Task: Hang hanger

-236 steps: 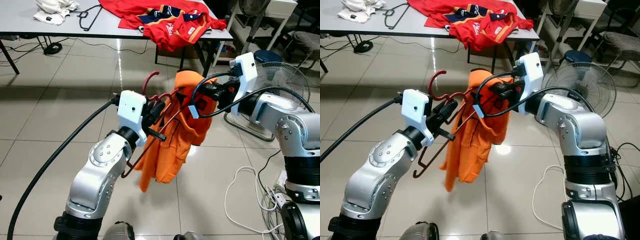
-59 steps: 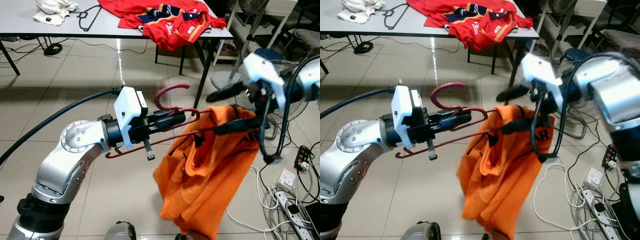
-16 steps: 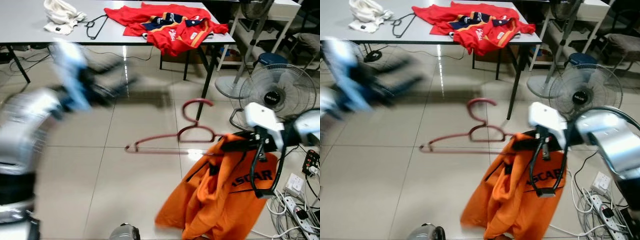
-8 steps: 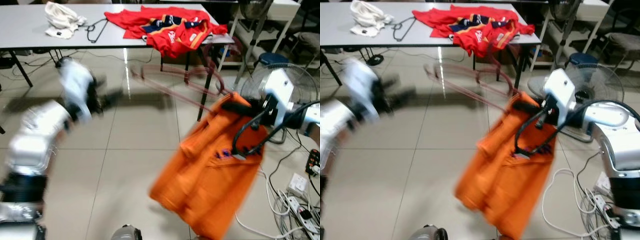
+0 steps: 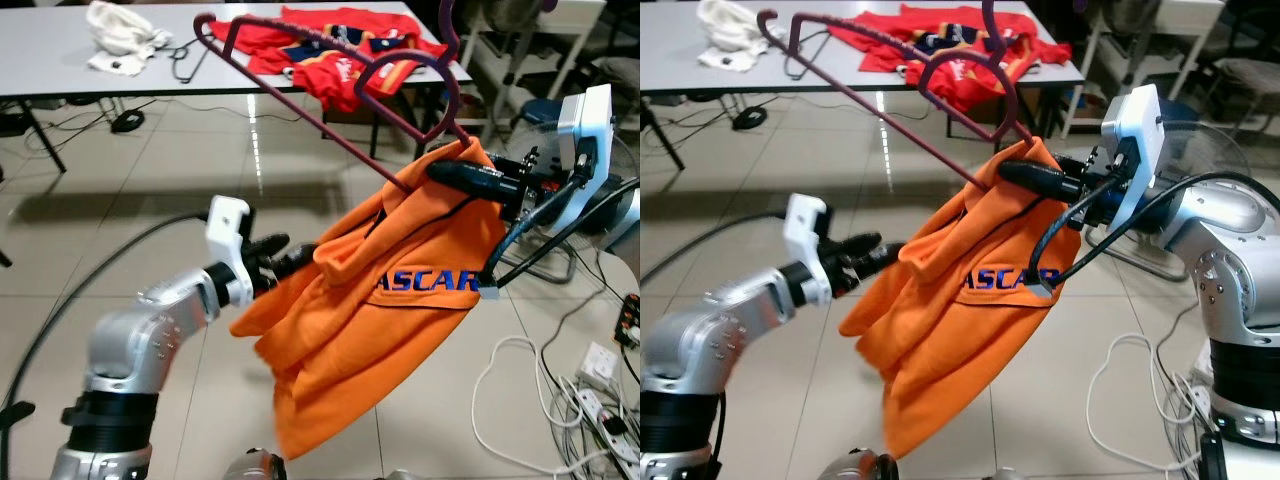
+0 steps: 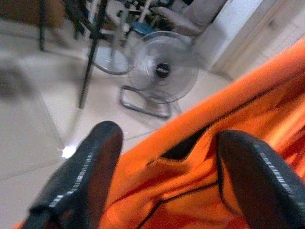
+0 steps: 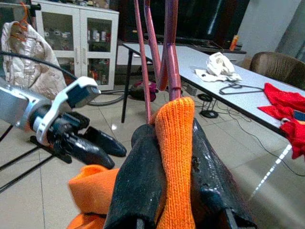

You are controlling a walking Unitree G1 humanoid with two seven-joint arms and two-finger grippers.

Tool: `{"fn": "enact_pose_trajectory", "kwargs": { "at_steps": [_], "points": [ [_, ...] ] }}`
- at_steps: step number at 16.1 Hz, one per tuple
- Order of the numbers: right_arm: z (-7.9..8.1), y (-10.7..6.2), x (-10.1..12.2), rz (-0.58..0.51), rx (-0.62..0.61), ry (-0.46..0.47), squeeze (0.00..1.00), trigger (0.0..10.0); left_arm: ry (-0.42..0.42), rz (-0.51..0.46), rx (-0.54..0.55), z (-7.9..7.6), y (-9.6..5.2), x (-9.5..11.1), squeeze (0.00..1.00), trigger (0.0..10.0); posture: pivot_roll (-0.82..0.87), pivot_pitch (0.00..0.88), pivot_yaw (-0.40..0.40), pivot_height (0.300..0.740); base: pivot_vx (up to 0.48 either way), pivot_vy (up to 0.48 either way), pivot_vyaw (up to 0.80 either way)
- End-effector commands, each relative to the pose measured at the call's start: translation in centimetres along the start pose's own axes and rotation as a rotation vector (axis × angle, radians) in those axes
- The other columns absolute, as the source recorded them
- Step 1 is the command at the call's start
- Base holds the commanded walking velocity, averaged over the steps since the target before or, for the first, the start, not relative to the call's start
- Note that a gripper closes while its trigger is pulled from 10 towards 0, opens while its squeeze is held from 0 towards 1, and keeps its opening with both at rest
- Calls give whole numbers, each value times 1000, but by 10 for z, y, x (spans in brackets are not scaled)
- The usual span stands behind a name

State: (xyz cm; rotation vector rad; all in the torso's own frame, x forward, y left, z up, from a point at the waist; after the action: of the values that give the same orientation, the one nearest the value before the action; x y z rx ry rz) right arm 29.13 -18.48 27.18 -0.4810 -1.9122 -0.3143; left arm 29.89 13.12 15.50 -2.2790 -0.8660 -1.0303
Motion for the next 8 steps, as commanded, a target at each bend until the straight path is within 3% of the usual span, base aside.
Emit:
{"fn": "enact_pose_trajectory", "kwargs": {
  "at_steps": [1, 3, 6, 7, 8],
  "points": [
    [6, 3, 6, 14, 49, -57, 0, 10000, -67, 10, -57, -12, 2, 3, 1000, 10000, -101, 128, 28, 740, 0, 0, 0],
    [10, 6, 3, 34, 80, -65, 0, 10000, -149, 43, -93, -17, 0, -3, 1000, 10000, -101, 128, 28, 740, 0, 0, 0],
    [9, 9, 4, 31, 90, -76, 0, 10000, -108, 222, -192, -32, -16, -27, 1000, 10000, -85, 138, 15, 740, 0, 0, 0],
    [8, 9, 4, 30, 91, -77, 0, 10000, -97, 247, -192, -34, -18, -30, 1000, 10000, -81, 139, 14, 740, 0, 0, 0],
    [8, 9, 6, 26, 102, -81, 0, 10000, -77, 272, -109, -27, -15, -37, 1000, 10000, -79, 136, 14, 740, 0, 0, 0]
  ]
}}
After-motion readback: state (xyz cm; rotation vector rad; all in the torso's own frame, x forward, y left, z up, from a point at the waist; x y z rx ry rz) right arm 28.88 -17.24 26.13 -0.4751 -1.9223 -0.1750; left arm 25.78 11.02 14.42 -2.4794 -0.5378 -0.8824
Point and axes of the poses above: a point about 5 cm out from each wrist's last joint towards the gripper, its own y axis pointing out of the wrist towards the gripper, its own x axis along the axis of the wrist's last joint, z = x × y, the point moved 1 cm from there along y, pointing out of the wrist towards the gripper, and after that the axes turned 11 degrees about -y, right-handed, at the moved point
